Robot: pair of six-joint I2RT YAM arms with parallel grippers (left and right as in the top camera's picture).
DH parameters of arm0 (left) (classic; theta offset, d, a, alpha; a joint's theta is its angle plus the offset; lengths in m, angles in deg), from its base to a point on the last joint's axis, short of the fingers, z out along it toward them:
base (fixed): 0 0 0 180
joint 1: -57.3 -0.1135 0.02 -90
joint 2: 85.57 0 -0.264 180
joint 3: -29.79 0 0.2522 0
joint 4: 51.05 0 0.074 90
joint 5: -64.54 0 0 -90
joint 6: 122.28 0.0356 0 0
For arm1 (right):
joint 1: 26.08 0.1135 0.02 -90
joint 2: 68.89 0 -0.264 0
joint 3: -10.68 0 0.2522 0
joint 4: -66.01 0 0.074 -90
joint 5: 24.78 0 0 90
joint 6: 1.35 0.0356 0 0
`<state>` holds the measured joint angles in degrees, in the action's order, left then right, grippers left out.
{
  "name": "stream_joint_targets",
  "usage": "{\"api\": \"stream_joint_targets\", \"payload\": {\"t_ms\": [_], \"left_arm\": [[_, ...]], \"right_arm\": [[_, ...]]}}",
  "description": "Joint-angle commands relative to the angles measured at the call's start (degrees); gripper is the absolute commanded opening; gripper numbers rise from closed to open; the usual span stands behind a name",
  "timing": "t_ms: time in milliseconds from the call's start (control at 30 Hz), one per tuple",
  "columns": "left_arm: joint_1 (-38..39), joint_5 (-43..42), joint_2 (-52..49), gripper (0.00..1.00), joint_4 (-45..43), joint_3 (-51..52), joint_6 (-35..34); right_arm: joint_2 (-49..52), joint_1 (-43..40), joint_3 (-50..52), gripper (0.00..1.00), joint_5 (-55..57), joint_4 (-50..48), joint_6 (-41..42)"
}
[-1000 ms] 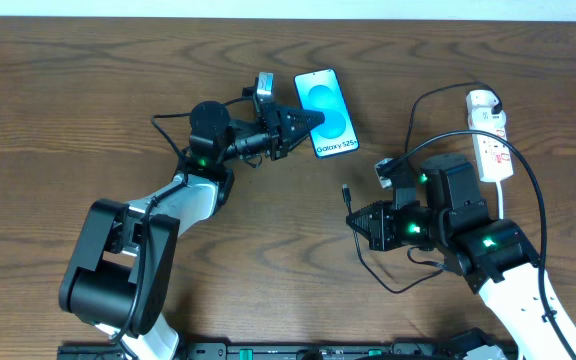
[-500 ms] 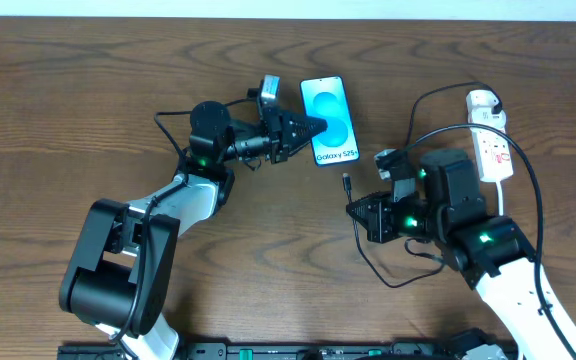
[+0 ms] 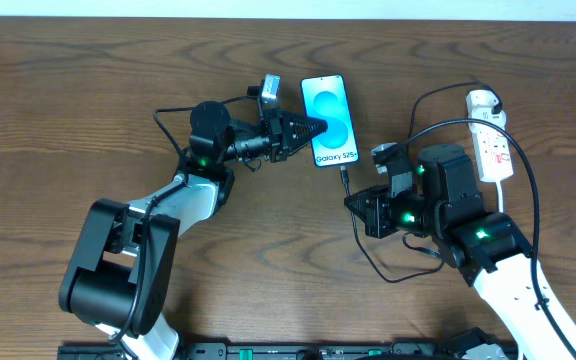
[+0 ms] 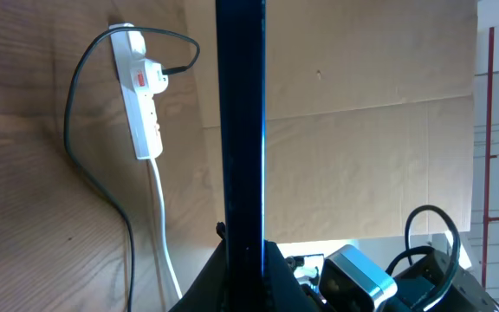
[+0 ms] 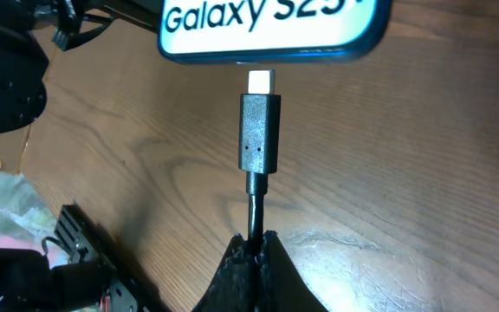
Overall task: Plug charger to phone and switch on socket
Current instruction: 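Align the USB-C plug under the phone's port with the right gripper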
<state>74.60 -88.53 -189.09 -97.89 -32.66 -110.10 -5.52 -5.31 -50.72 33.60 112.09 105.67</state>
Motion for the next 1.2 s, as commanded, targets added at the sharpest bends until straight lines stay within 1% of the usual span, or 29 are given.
{"api": "stream_joint_targets", "payload": {"t_ms": [0,167,233,700,1000,1167], "left_arm": [[-0.24,0.20,0.33,0.07,0.17,-1.42,1.77],[-0.24,0.50,0.33,0.07,1.79,-1.42,1.77],[-0.24,0.48,0.33,0.08,1.79,-1.42,1.73],[-0.24,-1.03,0.33,0.07,1.77,-1.42,1.86],[-0.24,-1.03,0.33,0.08,1.81,-1.42,5.86],[-0.24,-1.01,0.33,0.07,1.79,-1.42,6.27]], "right_arm": [[-0.02,1.27,-0.15,0.01,-1.33,-0.24,-1.22],[-0.02,3.37,-0.15,0.01,1.40,-0.59,-1.09],[0.15,3.82,-0.15,0.01,3.91,-0.59,0.46],[2.01,3.82,-0.15,0.01,4.72,-1.31,1.40],[2.01,3.82,-0.15,0.01,4.72,-1.75,1.38],[2.01,3.82,-0.15,0.01,4.70,-1.68,1.38]]}}
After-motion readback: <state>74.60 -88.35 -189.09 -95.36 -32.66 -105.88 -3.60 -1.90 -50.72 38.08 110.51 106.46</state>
